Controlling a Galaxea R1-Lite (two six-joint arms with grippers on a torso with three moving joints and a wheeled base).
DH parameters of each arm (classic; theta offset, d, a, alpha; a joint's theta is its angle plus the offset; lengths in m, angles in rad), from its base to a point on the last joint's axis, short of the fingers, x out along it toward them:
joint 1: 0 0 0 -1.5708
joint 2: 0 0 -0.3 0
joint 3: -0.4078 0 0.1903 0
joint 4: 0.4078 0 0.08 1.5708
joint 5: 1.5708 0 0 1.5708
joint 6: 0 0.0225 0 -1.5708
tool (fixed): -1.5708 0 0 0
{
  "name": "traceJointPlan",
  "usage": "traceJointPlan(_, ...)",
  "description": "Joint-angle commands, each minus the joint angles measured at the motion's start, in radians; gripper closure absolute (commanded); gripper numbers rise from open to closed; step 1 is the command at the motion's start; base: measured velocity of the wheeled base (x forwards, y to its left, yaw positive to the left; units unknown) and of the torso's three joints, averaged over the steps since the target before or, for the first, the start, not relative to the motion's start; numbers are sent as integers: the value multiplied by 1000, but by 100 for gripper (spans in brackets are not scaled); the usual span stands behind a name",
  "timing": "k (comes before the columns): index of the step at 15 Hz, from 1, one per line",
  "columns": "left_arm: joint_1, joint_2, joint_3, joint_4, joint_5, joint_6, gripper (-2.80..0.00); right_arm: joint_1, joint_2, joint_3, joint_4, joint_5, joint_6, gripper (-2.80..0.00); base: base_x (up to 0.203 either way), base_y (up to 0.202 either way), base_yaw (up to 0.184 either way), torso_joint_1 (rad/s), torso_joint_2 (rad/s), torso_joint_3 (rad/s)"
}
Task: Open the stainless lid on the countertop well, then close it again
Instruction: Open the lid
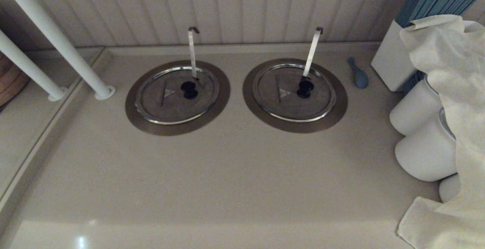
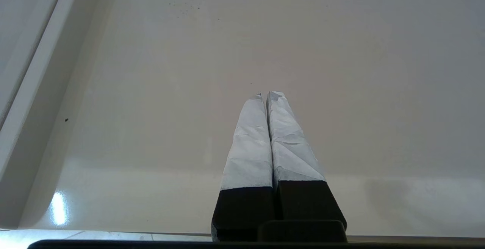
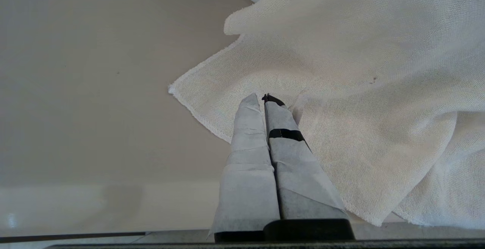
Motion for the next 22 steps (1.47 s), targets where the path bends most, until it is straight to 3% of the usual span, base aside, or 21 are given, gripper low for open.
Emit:
traceJointPlan(1, 0, 1, 0, 0, 0, 0, 0, 0, 1, 0, 1, 0, 0, 0, 0, 0, 0, 0, 0, 0)
traceJointPlan(6, 0, 0, 0, -34, 5, -5, 0, 0, 1, 2, 0, 0, 0, 0, 0, 0, 0, 0, 0, 0)
traceJointPlan(10, 1, 85, -252, 4, -3, -14, 0, 0, 1, 0, 1, 0, 0, 0, 0, 0, 0, 0, 0, 0)
traceJointPlan(15, 1, 523, -674, 25, -49, -15, 0, 0, 1, 2, 1, 0, 0, 0, 0, 0, 0, 0, 0, 0)
traceJointPlan(19, -22, 976, -981, -104, -55, -18, 0, 0, 1, 0, 1, 0, 0, 0, 0, 0, 0, 0, 0, 0)
traceJointPlan(22, -116, 1290, -1152, -181, 51, -16, 0, 0, 1, 2, 0, 0, 0, 0, 0, 0, 0, 0, 0, 0)
